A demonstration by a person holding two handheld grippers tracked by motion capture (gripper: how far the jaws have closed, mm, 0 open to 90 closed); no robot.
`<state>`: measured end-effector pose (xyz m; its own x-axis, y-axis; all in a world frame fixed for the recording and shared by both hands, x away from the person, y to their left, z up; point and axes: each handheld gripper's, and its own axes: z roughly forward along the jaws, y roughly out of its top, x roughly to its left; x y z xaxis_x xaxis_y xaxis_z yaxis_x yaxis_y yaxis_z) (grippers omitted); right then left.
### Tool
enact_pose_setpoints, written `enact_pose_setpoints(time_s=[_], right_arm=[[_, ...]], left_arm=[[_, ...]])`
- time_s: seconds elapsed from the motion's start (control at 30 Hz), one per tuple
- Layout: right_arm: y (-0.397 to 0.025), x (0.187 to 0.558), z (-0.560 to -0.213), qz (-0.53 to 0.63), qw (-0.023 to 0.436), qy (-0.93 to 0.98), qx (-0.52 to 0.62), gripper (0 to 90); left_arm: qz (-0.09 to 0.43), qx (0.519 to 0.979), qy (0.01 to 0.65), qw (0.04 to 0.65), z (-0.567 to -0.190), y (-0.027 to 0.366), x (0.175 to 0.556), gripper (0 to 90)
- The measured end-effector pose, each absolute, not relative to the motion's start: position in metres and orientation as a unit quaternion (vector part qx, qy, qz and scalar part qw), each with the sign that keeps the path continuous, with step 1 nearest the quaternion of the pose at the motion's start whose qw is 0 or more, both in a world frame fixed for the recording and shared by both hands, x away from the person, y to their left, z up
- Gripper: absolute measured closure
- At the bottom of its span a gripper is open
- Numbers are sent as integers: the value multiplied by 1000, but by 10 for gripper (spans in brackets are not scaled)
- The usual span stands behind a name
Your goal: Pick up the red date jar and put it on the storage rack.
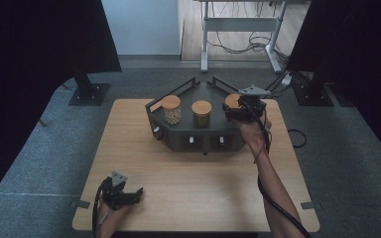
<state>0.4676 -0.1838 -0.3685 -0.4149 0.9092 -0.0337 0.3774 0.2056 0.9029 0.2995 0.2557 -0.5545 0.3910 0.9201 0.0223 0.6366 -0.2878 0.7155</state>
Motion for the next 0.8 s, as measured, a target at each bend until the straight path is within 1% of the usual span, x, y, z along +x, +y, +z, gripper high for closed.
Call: enact_pose_setpoints(time_s=[0.8], right_arm=[[-185, 482, -384, 434, 303, 714, 459, 228]], left_arm=[[222, 772, 504, 319, -554, 256, 299, 28]])
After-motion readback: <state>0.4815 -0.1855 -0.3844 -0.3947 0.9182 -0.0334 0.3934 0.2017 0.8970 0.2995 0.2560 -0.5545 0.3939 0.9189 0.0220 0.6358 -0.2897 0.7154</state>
